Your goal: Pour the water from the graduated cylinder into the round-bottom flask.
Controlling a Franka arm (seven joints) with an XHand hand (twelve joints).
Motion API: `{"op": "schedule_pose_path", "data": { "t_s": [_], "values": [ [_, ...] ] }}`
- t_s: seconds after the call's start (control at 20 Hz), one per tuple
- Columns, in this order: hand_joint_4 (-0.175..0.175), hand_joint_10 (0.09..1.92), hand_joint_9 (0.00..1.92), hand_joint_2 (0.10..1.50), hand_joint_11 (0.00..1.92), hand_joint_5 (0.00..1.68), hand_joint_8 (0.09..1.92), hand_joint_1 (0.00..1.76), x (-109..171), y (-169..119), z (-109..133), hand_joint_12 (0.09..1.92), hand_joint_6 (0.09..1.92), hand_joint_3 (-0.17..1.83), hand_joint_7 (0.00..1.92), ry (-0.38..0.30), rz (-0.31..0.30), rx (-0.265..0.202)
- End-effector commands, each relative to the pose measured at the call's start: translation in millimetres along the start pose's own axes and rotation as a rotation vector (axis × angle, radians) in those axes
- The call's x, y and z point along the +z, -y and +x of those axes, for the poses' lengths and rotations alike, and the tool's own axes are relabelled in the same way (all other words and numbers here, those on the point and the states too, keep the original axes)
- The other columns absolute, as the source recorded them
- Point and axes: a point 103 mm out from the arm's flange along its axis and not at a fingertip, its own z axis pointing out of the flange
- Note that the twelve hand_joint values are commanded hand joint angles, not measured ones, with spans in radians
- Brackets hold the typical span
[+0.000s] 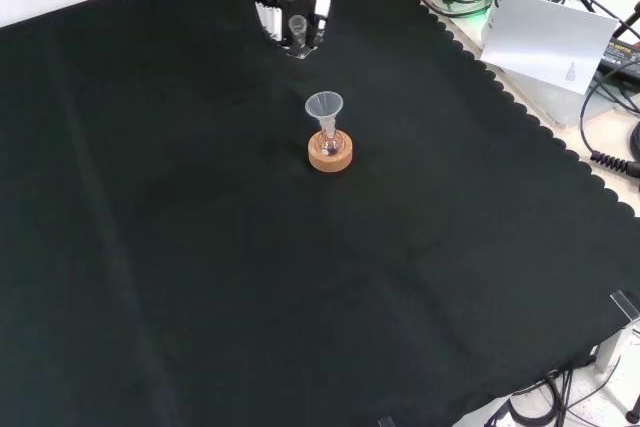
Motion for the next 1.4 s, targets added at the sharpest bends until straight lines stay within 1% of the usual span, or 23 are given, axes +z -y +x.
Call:
{"op": "schedule_pose_path", "data": {
  "t_s": [0.05,0.1,0.3,0.45,0.5,0.65,0.85,1.05,1.4],
  "values": [
    [0.032,0.09,1.46,1.07,1.24,1.05,0.77,1.24,14.0,13.9,14.9,0.78,0.88,-0.01,1.15,0.087,0.165,0.005],
    [0.032,0.09,1.46,1.07,1.24,1.06,0.77,1.24,16.0,13.1,15.7,0.78,0.88,-0.01,1.15,0.105,0.188,0.009],
    [0.034,0.09,1.47,1.06,1.25,1.07,0.75,1.25,21.3,5.2,19.9,0.78,0.86,-0.01,1.16,0.143,0.268,0.021],
    [0.035,0.09,1.47,1.06,1.25,1.07,0.74,1.25,22.1,-1.6,22.3,0.77,0.86,-0.01,1.16,0.171,0.311,0.028],
    [0.035,0.09,1.47,1.06,1.25,1.07,0.74,1.25,21.8,-3.8,22.8,0.77,0.86,-0.01,1.16,0.181,0.318,0.03],
    [0.037,0.09,1.48,1.06,1.25,1.08,0.74,1.25,20.3,-11.4,23.2,0.77,0.85,-0.01,1.16,0.203,0.374,0.052],
    [0.036,0.09,1.48,1.06,1.25,1.08,0.73,1.25,15.2,-18.7,23.6,0.77,0.85,-0.01,1.17,0.234,0.443,0.066],
    [0.035,0.09,1.49,1.05,1.25,1.09,0.7,1.25,5.5,-23.7,27.9,0.77,0.83,-0.01,1.19,0.272,0.472,0.064],
    [0.034,0.09,1.49,1.05,1.26,1.09,0.69,1.25,-3.0,-26.4,37.1,0.77,0.83,-0.01,1.19,0.334,0.574,0.074]
  ]
}}
